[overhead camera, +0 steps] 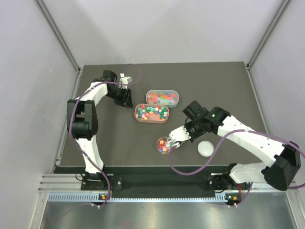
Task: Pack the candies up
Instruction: Place the fake candies in the packing bottle, then scoop the fake candies from the storage box.
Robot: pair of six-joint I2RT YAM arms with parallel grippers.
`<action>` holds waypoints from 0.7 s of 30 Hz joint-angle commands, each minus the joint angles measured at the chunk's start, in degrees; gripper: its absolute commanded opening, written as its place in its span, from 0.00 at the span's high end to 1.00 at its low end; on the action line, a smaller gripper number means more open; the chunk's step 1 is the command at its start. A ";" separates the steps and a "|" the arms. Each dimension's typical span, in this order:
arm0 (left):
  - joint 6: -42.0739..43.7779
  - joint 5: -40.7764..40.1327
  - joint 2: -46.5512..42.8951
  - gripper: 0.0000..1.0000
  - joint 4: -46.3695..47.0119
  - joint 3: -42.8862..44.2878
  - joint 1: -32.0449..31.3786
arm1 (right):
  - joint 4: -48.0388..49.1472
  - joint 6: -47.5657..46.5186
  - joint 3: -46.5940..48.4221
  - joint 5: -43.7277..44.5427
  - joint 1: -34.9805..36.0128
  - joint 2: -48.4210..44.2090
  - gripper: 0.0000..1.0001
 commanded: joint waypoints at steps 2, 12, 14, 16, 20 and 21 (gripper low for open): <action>-0.54 2.27 -4.23 0.53 2.83 -0.97 0.45 | -1.73 0.52 3.61 0.75 1.24 0.48 1.00; -0.71 -0.72 -8.19 0.53 4.07 -4.22 0.63 | -2.26 2.09 6.69 5.14 1.68 1.18 1.00; -0.71 -1.69 -9.94 0.53 4.33 -5.19 0.63 | 0.02 2.88 7.65 5.58 0.63 1.44 1.00; -0.62 -3.87 -11.96 0.53 5.73 -6.07 0.63 | 1.51 4.98 9.41 6.02 -0.07 2.75 1.00; 0.16 -2.87 -12.32 0.53 5.39 -6.00 0.63 | 4.15 11.58 13.10 2.26 -1.48 4.87 1.00; 0.69 -3.18 -12.93 0.53 6.43 -7.20 0.63 | 5.90 14.63 13.98 1.81 -1.83 4.96 1.00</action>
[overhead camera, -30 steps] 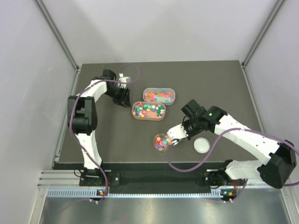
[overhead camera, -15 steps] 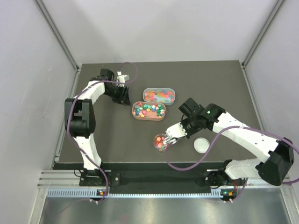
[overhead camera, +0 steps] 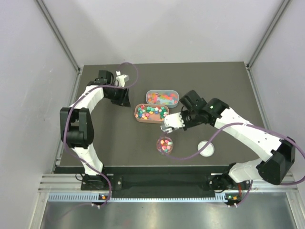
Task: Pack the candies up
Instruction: Scoop the fake candies from the storage box.
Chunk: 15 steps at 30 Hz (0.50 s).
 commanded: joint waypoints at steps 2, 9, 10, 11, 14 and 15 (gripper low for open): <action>-0.48 -1.68 -4.55 0.53 7.93 -2.72 0.45 | 10.72 13.02 4.59 -6.74 -3.86 0.04 1.00; -0.50 -1.86 -3.69 0.53 3.99 -1.32 0.54 | 11.72 21.33 7.13 -3.99 -12.75 9.86 1.00; -0.50 -2.21 -2.80 0.53 1.28 0.42 0.54 | 10.41 20.01 8.62 -1.01 -13.11 11.54 1.00; -0.41 -2.74 -2.18 0.53 0.30 1.05 0.54 | 6.92 18.61 12.81 0.15 -13.54 13.30 1.00; 0.91 -5.63 0.28 0.53 -2.77 3.59 0.28 | 2.33 10.28 22.03 4.80 -15.65 20.06 1.00; 0.82 -6.25 1.85 0.53 -3.66 4.65 0.28 | 1.53 8.85 24.52 5.51 -16.09 22.78 1.00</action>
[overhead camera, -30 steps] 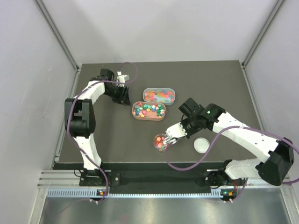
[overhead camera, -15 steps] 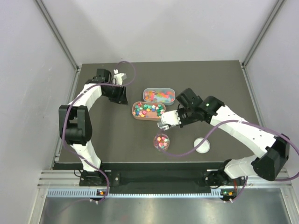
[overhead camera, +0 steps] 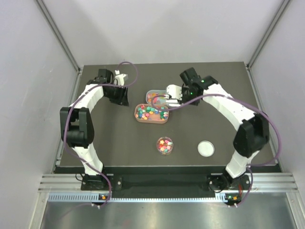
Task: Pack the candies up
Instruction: Scoop the fake candies from the storage box.
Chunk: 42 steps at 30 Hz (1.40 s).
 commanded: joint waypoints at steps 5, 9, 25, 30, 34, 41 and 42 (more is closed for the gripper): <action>2.80 -5.84 6.58 0.53 -6.31 8.81 0.01 | -7.59 -12.54 23.77 6.44 -2.11 9.34 1.00; 3.15 -4.26 10.62 0.54 -4.73 8.29 -0.07 | -15.60 -16.24 29.86 10.48 0.87 15.23 1.00; -5.20 0.75 13.79 0.56 3.09 3.90 -6.48 | -29.24 -14.93 31.80 15.76 8.44 20.86 1.00; -5.90 1.98 13.00 0.56 4.41 1.53 -9.03 | -29.33 -13.61 31.54 18.84 9.67 23.32 1.00; -6.69 2.77 13.18 0.56 4.86 1.52 -10.27 | -29.41 -12.73 29.88 20.42 9.84 23.77 1.00; -7.57 3.56 11.34 0.56 6.09 0.03 -10.53 | -29.41 -11.68 26.10 23.05 10.89 22.80 1.00; -7.75 3.74 10.98 0.56 6.09 -0.32 -10.53 | -29.42 -11.59 25.74 23.93 11.16 22.80 1.00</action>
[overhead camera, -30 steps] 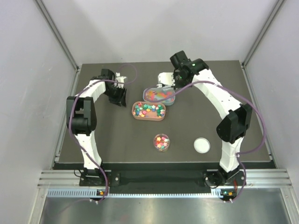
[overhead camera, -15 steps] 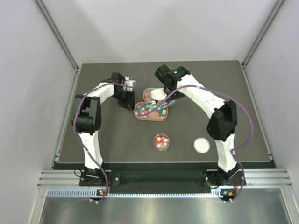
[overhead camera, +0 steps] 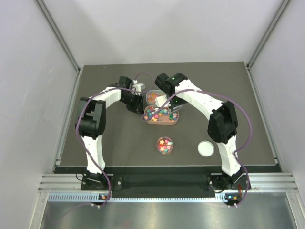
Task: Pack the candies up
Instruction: Scoop the fake candies from the storage box.
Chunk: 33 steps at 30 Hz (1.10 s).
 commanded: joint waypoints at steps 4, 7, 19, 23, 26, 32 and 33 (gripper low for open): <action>-1.81 2.26 -4.26 0.56 1.83 -3.78 -0.54 | -7.78 1.99 -3.49 5.45 2.64 -2.21 1.00; -1.72 2.62 -5.84 0.56 2.62 -5.11 -0.81 | -7.78 3.04 -3.76 5.28 3.08 -1.60 1.00; -2.07 5.16 -7.08 0.56 3.32 -7.04 -2.13 | -7.78 17.01 0.37 6.69 2.29 5.96 1.00; -2.34 5.25 -6.38 0.56 3.32 -6.69 -2.65 | -7.95 17.90 0.63 5.19 2.47 6.31 1.00; -2.51 5.43 -6.37 0.56 3.32 -6.43 -2.83 | -7.87 18.25 -0.07 3.70 2.47 5.97 1.00; -2.69 5.52 -6.46 0.56 3.67 -6.51 -3.01 | -7.78 19.04 2.29 -2.89 2.47 7.01 1.00; -2.78 5.43 -6.55 0.56 3.59 -6.43 -3.01 | -7.78 18.78 3.00 -4.72 2.47 7.28 1.00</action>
